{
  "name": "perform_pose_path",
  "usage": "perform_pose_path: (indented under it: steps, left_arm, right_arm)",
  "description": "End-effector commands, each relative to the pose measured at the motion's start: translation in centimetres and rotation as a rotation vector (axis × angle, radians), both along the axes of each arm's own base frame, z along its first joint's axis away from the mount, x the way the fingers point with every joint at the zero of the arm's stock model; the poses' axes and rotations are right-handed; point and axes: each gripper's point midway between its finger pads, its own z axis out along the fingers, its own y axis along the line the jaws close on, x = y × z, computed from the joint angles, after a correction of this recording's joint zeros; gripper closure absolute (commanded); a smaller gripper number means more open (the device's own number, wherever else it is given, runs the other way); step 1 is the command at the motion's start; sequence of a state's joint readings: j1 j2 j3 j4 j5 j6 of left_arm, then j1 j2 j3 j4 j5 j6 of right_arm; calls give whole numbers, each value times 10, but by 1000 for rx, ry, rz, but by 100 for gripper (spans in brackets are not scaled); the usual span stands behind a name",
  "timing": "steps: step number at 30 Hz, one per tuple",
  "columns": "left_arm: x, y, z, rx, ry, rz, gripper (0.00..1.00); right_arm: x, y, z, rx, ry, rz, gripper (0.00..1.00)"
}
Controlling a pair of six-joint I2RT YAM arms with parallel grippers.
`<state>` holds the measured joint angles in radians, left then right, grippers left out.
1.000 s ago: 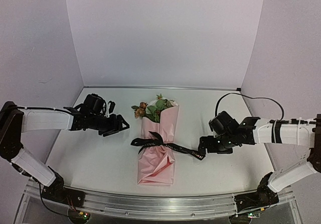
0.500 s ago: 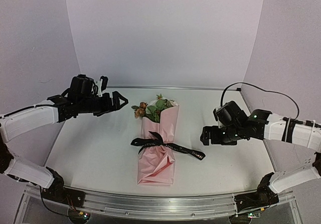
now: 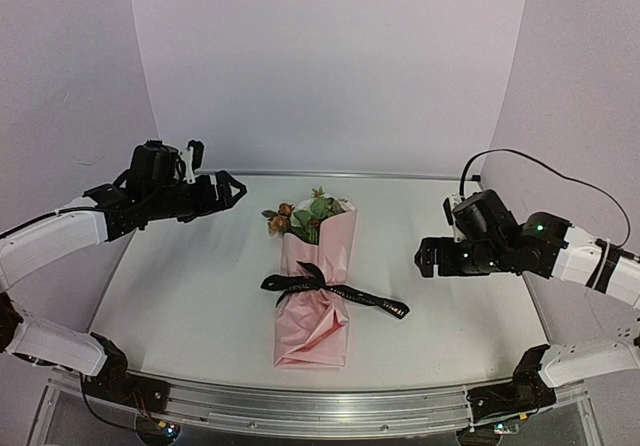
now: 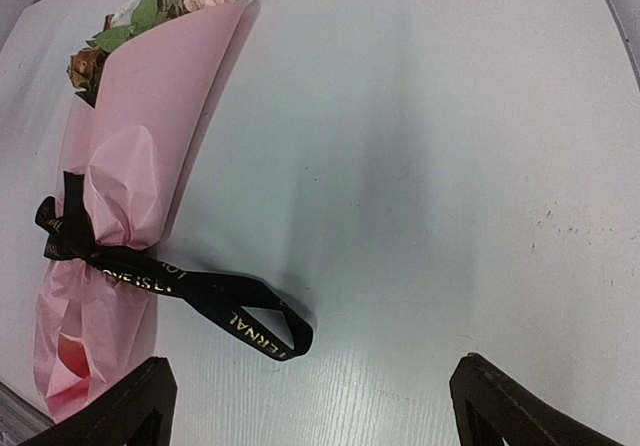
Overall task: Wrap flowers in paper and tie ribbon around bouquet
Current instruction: Reset both arms
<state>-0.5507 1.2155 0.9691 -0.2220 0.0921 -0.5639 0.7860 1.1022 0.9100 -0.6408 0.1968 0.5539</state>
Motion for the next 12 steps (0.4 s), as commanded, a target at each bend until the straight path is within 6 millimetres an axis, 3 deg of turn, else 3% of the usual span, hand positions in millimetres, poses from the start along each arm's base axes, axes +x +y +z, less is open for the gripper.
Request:
perform_pose_path:
  steps: [1, 12]
  left_arm:
    - [1, 4, 36, -12, -89, 9, 0]
    - [-4, 1, 38, -9, -100, -27, 0]
  right_arm:
    - [3, -7, 14, -25, -49, -11, 2]
    - [4, -7, 15, -25, -48, -15, 2]
